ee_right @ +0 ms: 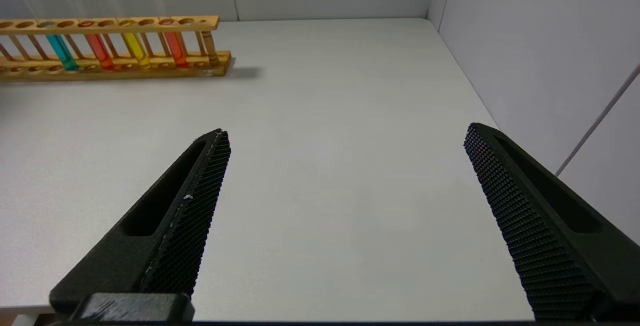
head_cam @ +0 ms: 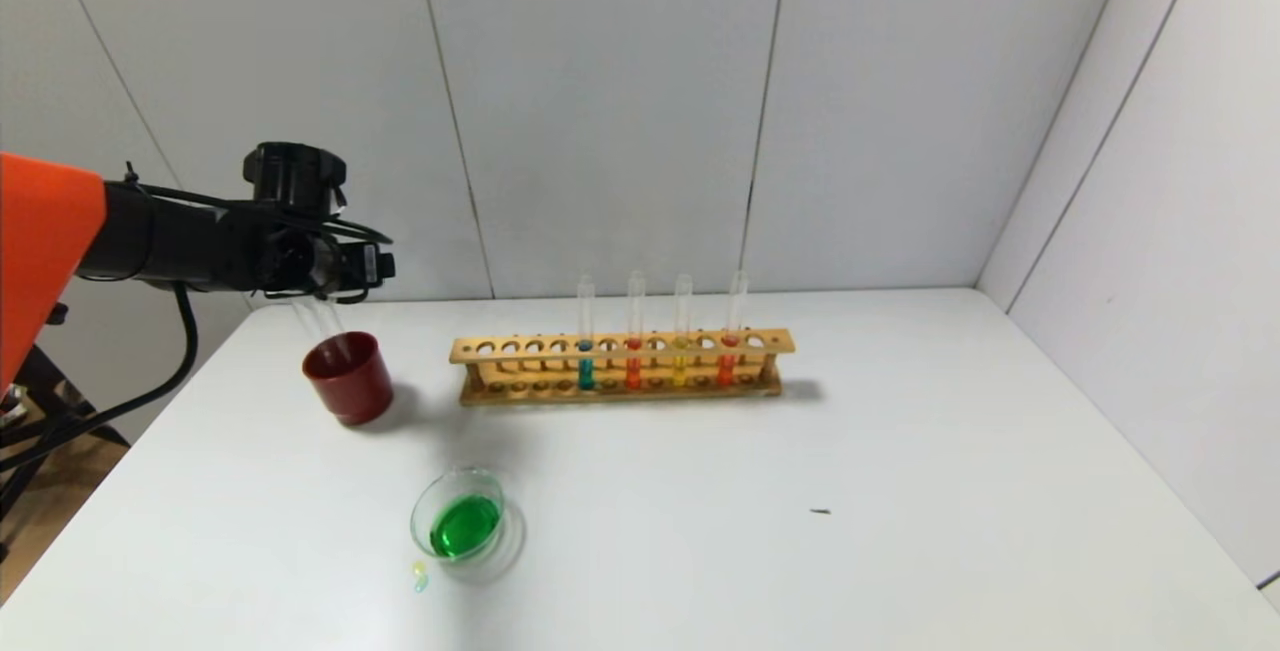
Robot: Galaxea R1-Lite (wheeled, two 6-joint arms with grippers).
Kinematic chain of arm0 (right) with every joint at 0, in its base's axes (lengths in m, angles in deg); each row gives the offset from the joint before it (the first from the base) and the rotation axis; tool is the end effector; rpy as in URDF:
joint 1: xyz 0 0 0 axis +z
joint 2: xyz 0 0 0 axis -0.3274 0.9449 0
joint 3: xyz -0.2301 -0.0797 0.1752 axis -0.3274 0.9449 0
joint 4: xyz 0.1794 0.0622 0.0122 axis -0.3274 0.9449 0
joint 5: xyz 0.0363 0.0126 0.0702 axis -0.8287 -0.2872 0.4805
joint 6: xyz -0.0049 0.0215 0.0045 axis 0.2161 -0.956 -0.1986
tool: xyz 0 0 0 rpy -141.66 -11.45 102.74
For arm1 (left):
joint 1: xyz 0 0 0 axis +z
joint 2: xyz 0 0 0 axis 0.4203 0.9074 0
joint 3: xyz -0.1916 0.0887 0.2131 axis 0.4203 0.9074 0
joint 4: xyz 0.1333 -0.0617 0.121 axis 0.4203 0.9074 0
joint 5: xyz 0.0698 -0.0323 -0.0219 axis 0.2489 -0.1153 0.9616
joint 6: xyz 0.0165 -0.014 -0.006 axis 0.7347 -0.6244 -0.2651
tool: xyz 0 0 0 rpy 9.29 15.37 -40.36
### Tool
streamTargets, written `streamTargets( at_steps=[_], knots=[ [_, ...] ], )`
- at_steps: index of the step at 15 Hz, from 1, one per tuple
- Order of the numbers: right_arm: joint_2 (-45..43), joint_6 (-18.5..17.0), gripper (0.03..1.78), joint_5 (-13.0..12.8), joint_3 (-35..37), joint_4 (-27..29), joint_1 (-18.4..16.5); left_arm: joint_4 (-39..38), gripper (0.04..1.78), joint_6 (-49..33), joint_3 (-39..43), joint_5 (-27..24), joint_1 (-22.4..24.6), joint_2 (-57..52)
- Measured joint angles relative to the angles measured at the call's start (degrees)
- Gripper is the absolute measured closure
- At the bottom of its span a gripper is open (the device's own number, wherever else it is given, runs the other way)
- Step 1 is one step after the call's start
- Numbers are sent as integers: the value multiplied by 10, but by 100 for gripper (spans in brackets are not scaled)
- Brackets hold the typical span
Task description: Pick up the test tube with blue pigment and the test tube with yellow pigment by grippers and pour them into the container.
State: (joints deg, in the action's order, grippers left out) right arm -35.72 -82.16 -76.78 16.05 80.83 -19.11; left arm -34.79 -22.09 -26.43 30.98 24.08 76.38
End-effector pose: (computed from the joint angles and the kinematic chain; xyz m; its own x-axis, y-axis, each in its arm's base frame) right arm -0.0228 0.0001 0.0758 1.0000 0.0023 0.0022 -0.0024 0.9998 0.0200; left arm 0.4315 0.0004 0.1684 0.8267 0.2652 -0.4962 -0.2983 0.9544 0.0131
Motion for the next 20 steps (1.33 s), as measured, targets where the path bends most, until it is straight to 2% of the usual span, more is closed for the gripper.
streamTargets(
  at_steps=[4, 12, 17, 20],
  knots=[
    [0, 0, 10, 0, 0, 0, 0, -37, 8, 5, 17, 1, -2, -23],
    [0, 0, 10, 0, 0, 0, 0, -67, 8, 50, 97, 3, -29, -136],
    [0, 0, 10, 0, 0, 0, 0, -105, 8, 94, 235, 1, -25, -270],
    [0, 0, 10, 0, 0, 0, 0, -96, 8, 119, 300, 0, -15, -367]
  ],
)
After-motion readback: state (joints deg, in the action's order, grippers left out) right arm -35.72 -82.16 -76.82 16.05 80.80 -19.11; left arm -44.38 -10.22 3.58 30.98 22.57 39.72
